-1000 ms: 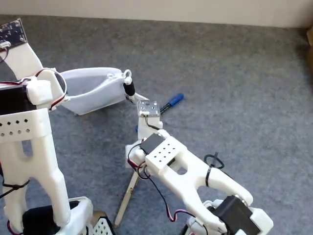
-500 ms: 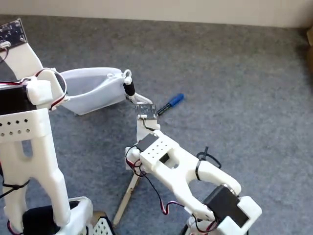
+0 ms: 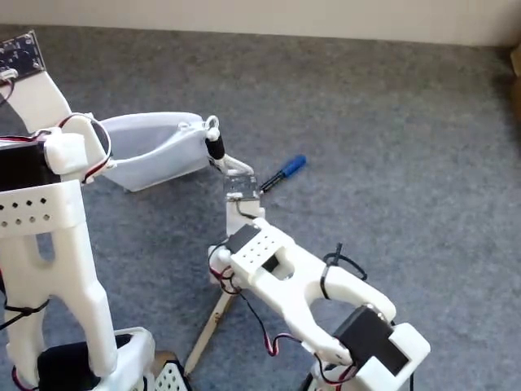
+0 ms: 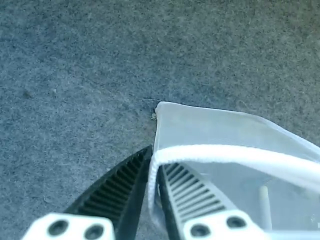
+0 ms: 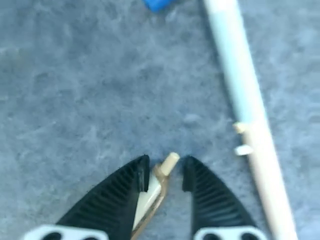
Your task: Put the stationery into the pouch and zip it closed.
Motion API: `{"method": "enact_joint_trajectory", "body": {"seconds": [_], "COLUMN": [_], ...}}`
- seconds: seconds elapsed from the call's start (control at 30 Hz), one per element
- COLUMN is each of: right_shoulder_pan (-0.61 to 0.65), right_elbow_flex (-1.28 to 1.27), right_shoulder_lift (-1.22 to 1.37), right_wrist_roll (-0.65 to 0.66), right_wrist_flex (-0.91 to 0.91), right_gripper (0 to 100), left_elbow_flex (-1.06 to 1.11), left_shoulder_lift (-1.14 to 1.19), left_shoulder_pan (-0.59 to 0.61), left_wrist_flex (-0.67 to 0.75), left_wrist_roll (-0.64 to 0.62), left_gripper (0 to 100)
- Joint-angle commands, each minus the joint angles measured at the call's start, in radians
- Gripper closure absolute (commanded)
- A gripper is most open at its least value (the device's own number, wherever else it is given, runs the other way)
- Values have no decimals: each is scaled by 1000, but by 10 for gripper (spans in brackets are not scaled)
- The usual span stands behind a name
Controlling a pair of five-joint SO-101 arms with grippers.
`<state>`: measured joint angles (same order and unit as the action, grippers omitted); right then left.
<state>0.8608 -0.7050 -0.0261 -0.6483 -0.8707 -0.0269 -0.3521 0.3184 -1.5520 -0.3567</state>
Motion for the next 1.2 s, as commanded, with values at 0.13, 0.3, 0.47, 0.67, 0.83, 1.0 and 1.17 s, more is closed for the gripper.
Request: {"method": "enact_joint_trajectory", "body": {"seconds": [0.13,0.3,0.47,0.67,0.83,1.0,1.17], "right_shoulder_pan": [30,28,28,-18,-41,-42,-42], "right_elbow_flex": [18,18,18,10,4,-39,-44], "right_shoulder_lift": [13,12,-41,-259,-397,-499,-651], "right_wrist_roll": [-3,-3,-3,54,94,147,203], "right_wrist_flex": [25,25,24,-61,-68,-82,-90], "right_gripper": [995,995,995,995,995,995,995], "left_elbow_flex": [8,8,8,8,8,8,8], "left_shoulder_lift": [4,4,4,4,4,4,4], "left_shoulder_pan": [19,19,19,19,19,16,15], "left_wrist_flex": [20,20,20,20,20,20,20], "left_wrist_roll": [-12,-12,-11,-11,-11,-11,-11], "left_gripper": [992,992,992,992,992,992,992]}}
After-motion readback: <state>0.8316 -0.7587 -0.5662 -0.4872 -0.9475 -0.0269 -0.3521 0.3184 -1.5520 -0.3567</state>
